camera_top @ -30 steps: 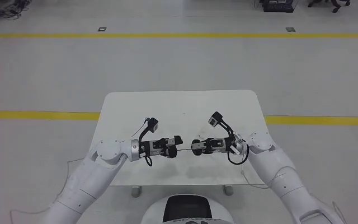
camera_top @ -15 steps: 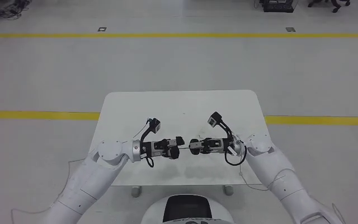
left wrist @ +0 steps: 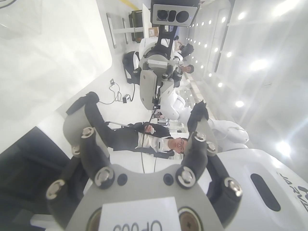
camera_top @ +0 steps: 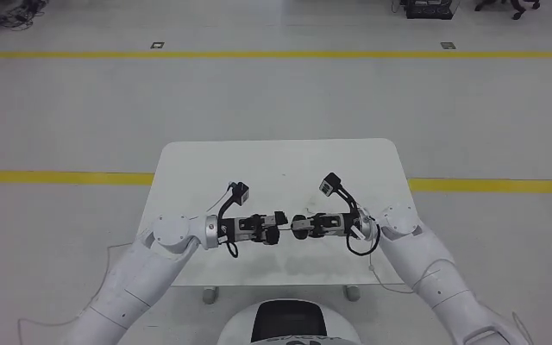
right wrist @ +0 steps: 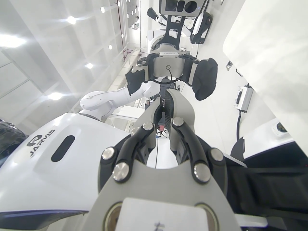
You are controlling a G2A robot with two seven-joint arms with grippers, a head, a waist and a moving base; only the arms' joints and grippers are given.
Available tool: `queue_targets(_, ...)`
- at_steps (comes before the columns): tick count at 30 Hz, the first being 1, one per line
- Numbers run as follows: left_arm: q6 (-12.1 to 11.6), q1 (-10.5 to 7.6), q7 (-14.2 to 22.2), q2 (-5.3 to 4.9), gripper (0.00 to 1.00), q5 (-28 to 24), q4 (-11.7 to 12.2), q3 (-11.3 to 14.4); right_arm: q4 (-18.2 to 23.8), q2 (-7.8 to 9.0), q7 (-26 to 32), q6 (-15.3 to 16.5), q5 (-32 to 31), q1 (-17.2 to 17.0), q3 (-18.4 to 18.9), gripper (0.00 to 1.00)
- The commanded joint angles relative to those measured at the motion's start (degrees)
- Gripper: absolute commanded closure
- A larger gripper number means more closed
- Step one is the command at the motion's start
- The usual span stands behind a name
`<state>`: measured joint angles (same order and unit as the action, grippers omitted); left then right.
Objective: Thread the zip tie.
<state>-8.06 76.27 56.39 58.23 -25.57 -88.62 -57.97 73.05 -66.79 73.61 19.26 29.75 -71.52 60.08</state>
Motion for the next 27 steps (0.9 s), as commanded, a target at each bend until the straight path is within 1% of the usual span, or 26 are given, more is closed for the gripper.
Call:
queue_targets(1, 0.01, -0.06, -0.01, -0.02, 0.27, 0.04, -0.09, 0.19, -0.10, 0.01, -0.05, 0.04, 0.14, 0.05, -0.09, 1.00)
queue_targets(3, 0.06, -0.16, -0.07, -0.04, 0.27, 0.07, -0.08, 0.40, -0.18, 0.03, -0.05, 0.17, 0.27, 0.13, -0.17, 1.00)
queue_targets(5, 0.10, -0.28, -0.06, -0.04, 0.31, 0.04, 0.01, 0.62, -0.17, 0.04, -0.18, 0.22, 0.38, 0.18, -0.18, 1.00)
queue_targets(7, 0.12, -0.41, -0.06, -0.04, 0.32, 0.01, 0.13, 0.88, -0.08, 0.05, -0.37, 0.22, 0.39, 0.14, -0.17, 1.00)
queue_targets(18, -0.14, -0.81, -0.21, -0.17, 0.32, -0.44, 0.60, 1.48, -0.36, 0.00, -0.21, 0.22, 0.52, 0.36, -0.87, 1.00)
queue_targets(19, -0.20, -0.81, -0.22, -0.20, 0.38, -0.52, 0.66, 1.50, -0.40, -0.01, -0.22, 0.22, 0.56, 0.40, -0.92, 1.00)
queue_targets(22, -0.35, -0.80, -0.28, -0.26, 0.50, -0.66, 0.74, 1.51, -0.47, 0.00, -0.28, 0.22, 0.52, 0.47, -0.99, 1.00)
queue_targets(23, -0.42, -0.81, -0.27, -0.30, 0.51, -0.73, 0.77, 1.48, -0.47, 0.00, -0.34, 0.22, 0.50, 0.48, -1.00, 1.00)
queue_targets(24, -0.48, -0.81, -0.27, -0.32, 0.54, -0.78, 0.78, 1.47, -0.50, 0.01, -0.39, 0.22, 0.46, 0.49, -0.98, 1.00)
queue_targets(27, -0.68, -0.72, -0.11, -0.40, 0.56, -1.14, 0.60, 1.47, -0.57, 0.06, -0.51, 0.22, 0.33, 0.48, -0.90, 1.00)
